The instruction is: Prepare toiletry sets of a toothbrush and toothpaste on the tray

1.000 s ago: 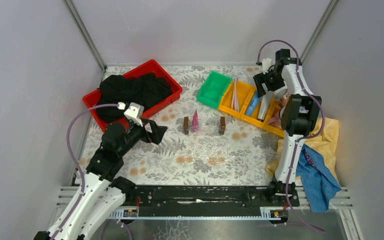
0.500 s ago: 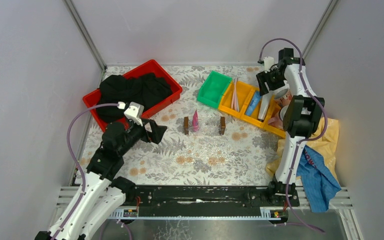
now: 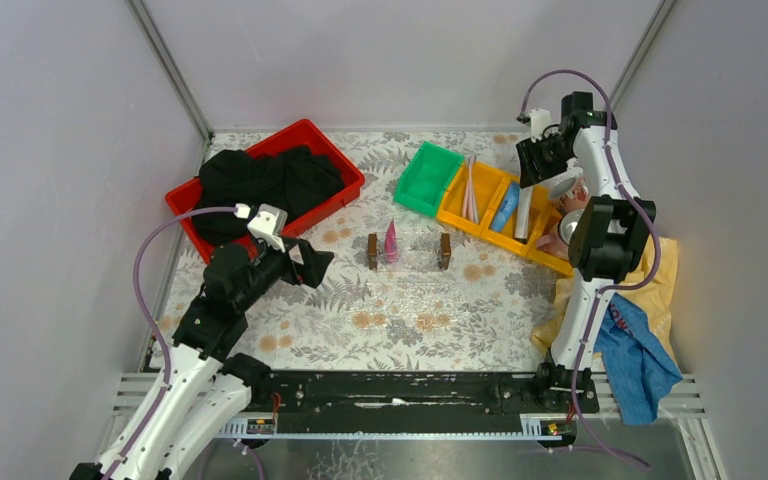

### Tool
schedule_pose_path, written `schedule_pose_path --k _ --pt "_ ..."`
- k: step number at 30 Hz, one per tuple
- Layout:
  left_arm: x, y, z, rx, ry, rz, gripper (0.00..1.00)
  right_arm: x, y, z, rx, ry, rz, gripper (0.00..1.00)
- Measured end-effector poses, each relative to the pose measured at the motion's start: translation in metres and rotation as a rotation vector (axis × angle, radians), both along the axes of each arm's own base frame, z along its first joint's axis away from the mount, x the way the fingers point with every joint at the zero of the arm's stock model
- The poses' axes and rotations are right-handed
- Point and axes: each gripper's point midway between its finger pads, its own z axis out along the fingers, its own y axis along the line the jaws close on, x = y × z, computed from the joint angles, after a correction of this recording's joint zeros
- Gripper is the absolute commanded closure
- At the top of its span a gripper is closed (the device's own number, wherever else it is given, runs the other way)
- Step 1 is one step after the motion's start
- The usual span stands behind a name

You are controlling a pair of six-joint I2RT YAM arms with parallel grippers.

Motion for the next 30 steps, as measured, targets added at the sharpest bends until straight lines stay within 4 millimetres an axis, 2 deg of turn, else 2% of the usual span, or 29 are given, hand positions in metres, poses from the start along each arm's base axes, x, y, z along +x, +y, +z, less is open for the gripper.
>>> schedule_pose_path --k 4,17,21,27,30 --pt "0.000 0.000 0.001 -0.002 -0.004 0.001 0.00 -0.004 0.003 -0.001 0.017 0.020 -0.010 0.52" --pt "-0.001 0.001 0.003 -0.004 -0.010 0.001 0.00 -0.015 0.006 -0.014 0.042 0.084 -0.065 0.53" --pt "-0.001 0.001 0.003 -0.004 -0.010 0.000 0.00 -0.014 0.006 -0.019 0.049 0.086 -0.086 0.62" --pt "-0.001 0.001 0.001 -0.003 -0.007 0.001 0.00 -0.009 0.005 -0.026 0.053 0.085 -0.124 0.84" --pt "-0.001 0.001 0.001 -0.003 -0.006 0.001 0.00 -0.008 0.006 -0.026 0.061 0.086 -0.141 0.89"
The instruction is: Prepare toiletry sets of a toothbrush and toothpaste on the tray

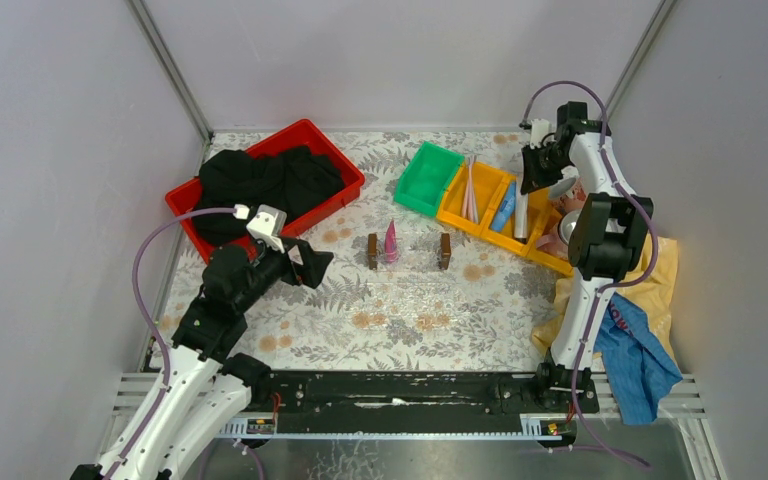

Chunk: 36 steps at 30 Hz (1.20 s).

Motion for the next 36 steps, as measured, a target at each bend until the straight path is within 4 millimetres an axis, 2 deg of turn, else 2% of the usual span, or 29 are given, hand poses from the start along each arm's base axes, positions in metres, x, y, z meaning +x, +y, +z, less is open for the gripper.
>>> schedule_pose_path --k 7,10,14,18,21,25,31,36 --pt "0.000 0.000 0.000 0.000 0.000 0.000 0.00 0.001 0.001 0.003 0.004 -0.011 -0.014 0.94" --pt "0.000 -0.001 0.000 -0.001 0.000 -0.004 0.00 0.002 0.001 0.017 0.002 -0.053 -0.012 0.94" --pt "-0.002 -0.003 0.001 -0.007 -0.003 -0.021 0.00 0.000 0.005 0.060 0.015 -0.166 -0.001 0.95" --pt "-0.009 -0.009 0.006 -0.032 -0.022 -0.065 0.00 -0.011 0.020 0.120 0.074 -0.336 0.043 0.95" --pt "-0.018 -0.021 0.014 -0.095 -0.031 -0.134 0.00 -0.029 0.039 0.156 0.148 -0.447 0.103 0.95" --pt "-0.032 -0.041 0.040 -0.233 -0.069 -0.250 0.00 -0.062 0.070 0.183 0.293 -0.555 0.209 0.95" --pt "-0.048 -0.059 0.068 -0.460 -0.138 -0.371 0.00 -0.110 0.115 0.191 0.536 -0.650 0.381 0.96" --pt "-0.053 -0.065 0.057 -0.638 -0.117 -0.416 0.00 -0.143 0.158 0.189 0.634 -0.672 0.564 0.96"
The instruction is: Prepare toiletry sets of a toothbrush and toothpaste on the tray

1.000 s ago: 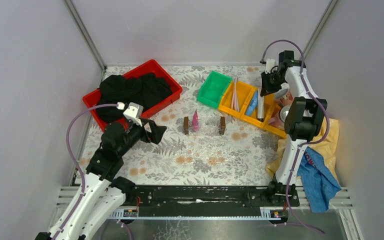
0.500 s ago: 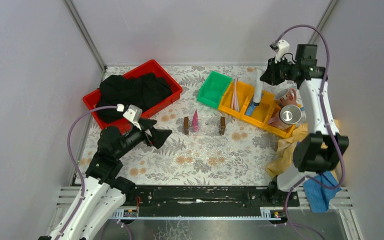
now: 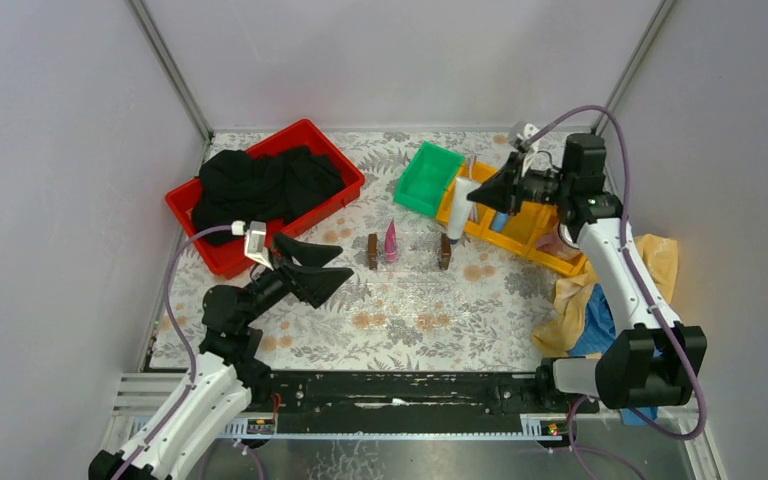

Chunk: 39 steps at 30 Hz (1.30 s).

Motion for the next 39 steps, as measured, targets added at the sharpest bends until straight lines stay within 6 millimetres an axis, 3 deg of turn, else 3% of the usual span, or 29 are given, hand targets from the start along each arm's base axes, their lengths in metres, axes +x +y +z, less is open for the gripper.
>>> schedule_pose_path --k 6,14,21,27,39 --pt "-0.004 -0.001 0.011 -0.099 0.014 -0.038 0.00 -0.029 0.046 -0.005 -0.002 -0.093 0.198 0.97" --pt "-0.007 0.001 0.014 -0.134 0.022 -0.046 0.00 -0.050 0.083 -0.027 -0.034 -0.162 0.325 0.99" --pt "-0.009 0.002 0.015 -0.140 0.019 -0.043 0.00 -0.031 0.101 -0.043 -0.058 -0.197 0.316 0.99" --pt "-0.008 0.002 0.014 -0.137 0.023 -0.036 0.00 -0.012 0.106 -0.057 -0.069 -0.202 0.268 0.99" --pt "-0.005 0.003 0.008 -0.118 0.035 -0.020 0.00 0.006 0.111 -0.076 -0.091 -0.200 0.213 0.98"
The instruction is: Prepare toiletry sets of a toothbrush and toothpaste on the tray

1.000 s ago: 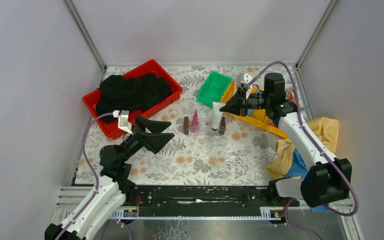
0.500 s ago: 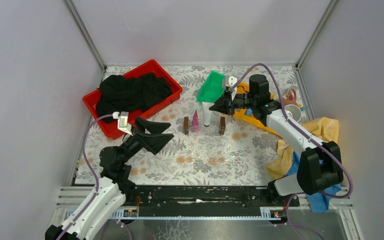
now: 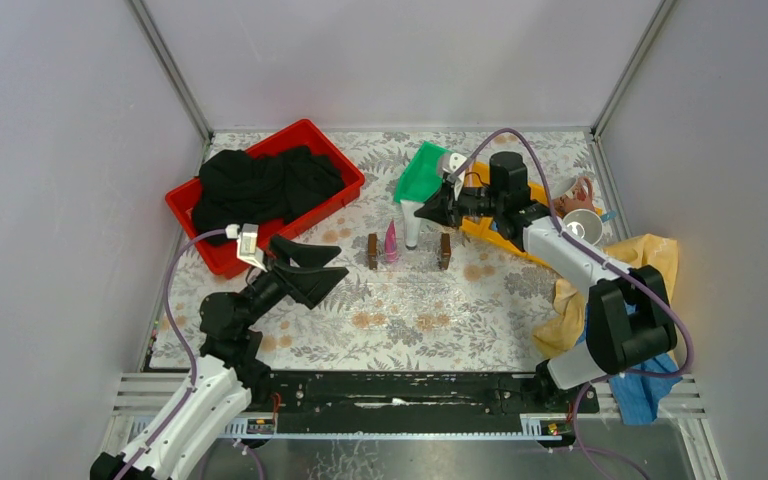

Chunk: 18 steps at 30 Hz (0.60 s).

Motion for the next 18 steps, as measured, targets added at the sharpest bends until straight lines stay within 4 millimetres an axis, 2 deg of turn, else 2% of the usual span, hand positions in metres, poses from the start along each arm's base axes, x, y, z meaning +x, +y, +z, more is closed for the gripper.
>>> schedule_pose_path --k 9,18 --pt "0.000 0.000 -0.002 0.009 0.001 0.004 0.00 0.000 -0.001 -0.012 -0.010 0.017 -0.007 0.97" --pt "0.001 0.000 -0.003 0.012 0.003 0.006 0.00 0.000 0.001 -0.028 -0.015 0.024 -0.009 0.91"
